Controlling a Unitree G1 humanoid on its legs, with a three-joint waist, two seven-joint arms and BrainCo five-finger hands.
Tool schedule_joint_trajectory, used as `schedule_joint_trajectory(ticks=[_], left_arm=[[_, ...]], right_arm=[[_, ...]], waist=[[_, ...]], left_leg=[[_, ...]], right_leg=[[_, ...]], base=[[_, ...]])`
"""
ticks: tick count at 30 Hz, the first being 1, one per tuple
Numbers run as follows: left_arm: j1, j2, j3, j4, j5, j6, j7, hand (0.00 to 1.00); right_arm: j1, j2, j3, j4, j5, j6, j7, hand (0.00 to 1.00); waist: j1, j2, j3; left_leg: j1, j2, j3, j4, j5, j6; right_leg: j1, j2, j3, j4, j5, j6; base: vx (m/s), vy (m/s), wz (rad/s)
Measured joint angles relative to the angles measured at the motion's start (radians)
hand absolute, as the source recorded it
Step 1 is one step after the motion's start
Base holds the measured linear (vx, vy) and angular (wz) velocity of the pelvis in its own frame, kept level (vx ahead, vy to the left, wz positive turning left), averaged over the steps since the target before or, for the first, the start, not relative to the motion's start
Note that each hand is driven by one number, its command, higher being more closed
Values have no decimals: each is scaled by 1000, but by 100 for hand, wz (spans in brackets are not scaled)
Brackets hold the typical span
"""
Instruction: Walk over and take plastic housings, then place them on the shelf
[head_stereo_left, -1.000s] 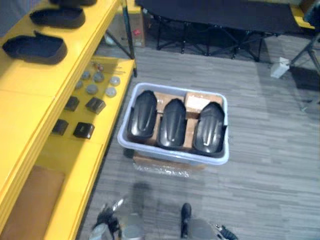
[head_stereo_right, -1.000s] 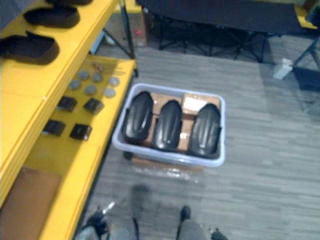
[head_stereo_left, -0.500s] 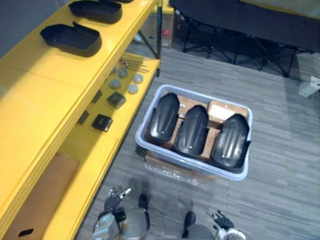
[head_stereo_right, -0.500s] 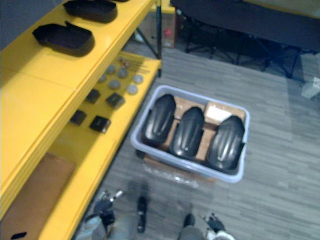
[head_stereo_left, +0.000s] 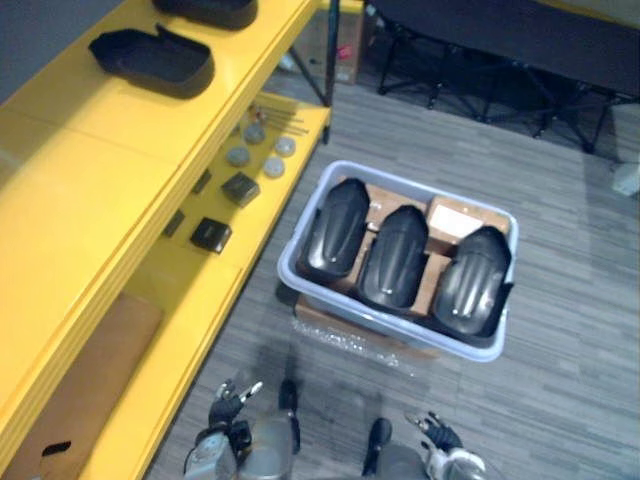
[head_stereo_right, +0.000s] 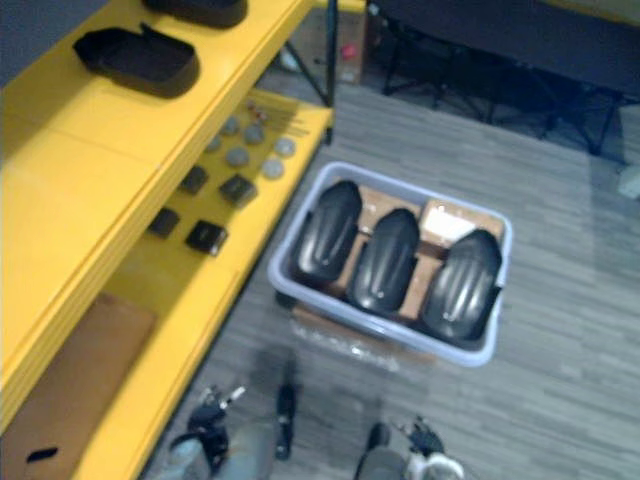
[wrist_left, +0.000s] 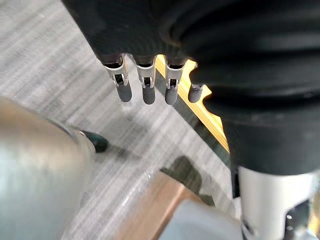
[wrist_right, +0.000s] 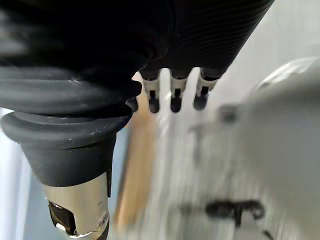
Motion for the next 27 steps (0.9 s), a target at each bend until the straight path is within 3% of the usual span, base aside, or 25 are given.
schedule_joint_trajectory(ticks=[3, 7, 10, 12, 15, 16, 17, 18, 21, 23, 26, 27], left_arm=[[-7, 31, -29, -1, 11, -7, -12, 0], [-52, 81, -78, 3, 64, -6, -24, 0], [-79, 114, -107, 3, 86, 13, -25, 0], [-87, 121, -115, 2, 88, 21, -25, 0], [-88, 121, -115, -2, 119, 21, -25, 0], [-87, 121, -115, -2, 119, 22, -25, 0], [-86, 121, -115, -2, 118, 23, -25, 0], [-82, 120, -114, -7, 113, 26, -25, 0], [-75, 116, -113, -12, 103, 23, -24, 0], [-66, 108, -111, -14, 100, 9, -22, 0], [-47, 99, -101, -21, 62, -19, -9, 0], [-46, 99, -100, -20, 51, -22, -5, 0]], right_arm=[[-107, -44, 170, -189, -60, -102, 85, 0], [-332, -125, 333, -390, 1, -119, 193, 0], [-492, -170, 378, -529, 82, -116, 191, 0], [-564, -191, 352, -612, 116, -111, 113, 0], [-660, -208, 149, -711, 162, -86, -116, 0], [-673, -217, 110, -716, 167, -79, -160, 0], [-682, -236, 53, -720, 166, -64, -210, 0], [-684, -276, -32, -721, 165, -21, -306, 0], [-656, -343, -177, -712, 165, 25, -432, 0], [-612, -379, -269, -683, 166, 45, -505, 0], [-541, -416, -347, -604, 177, 72, -555, 0], [-528, -424, -359, -582, 184, 78, -562, 0]], waist=[[9, -11, 36], [30, -20, 80], [44, -38, 104], [54, -46, 113], [51, -46, 113], [51, -46, 113], [48, -45, 114], [37, -38, 118], [15, -10, 135], [-10, 14, 149], [-57, 38, 156], [-59, 41, 157]], left_leg=[[-5, -8, -39, 11, 3, 2], [-26, 4, -53, 43, 2, 1], [-51, 23, -59, 71, -2, -2], [-51, 34, -51, 79, -5, -2], [-45, 44, -31, 86, -11, 0], [-43, 46, -25, 86, -12, 0], [-41, 47, -18, 86, -13, 2], [-41, 50, -8, 86, -18, 2], [-56, 58, 26, 92, -20, 3], [-74, 64, 38, 114, -26, 13], [-113, 73, 42, 150, -41, 15], [-121, 76, 44, 159, -45, 16]], right_leg=[[23, 6, -17, -7, -14, -13], [18, 27, 2, 15, -32, -34], [8, 48, 10, 19, -28, -46], [6, 58, 31, 17, -20, -59], [4, 69, 83, 10, -15, -70], [2, 69, 90, 10, -14, -70], [1, 69, 99, 9, -11, -67], [-6, 71, 118, 7, -11, -67], [-37, 73, 156, 4, 3, -75], [-50, 74, 177, -12, 25, -49], [-71, 80, 187, -27, 40, -34], [-77, 84, 193, -28, 45, -27]], base=[[-30, 3, 40], [-60, -18, 15], [-41, -34, 5], [-33, -18, -12], [-37, 18, -16], [-51, 24, -23], [-54, 27, -24], [-78, 40, -25], [-59, 47, -33], [-19, 54, -33], [2, 31, -15], [16, 19, -20]])
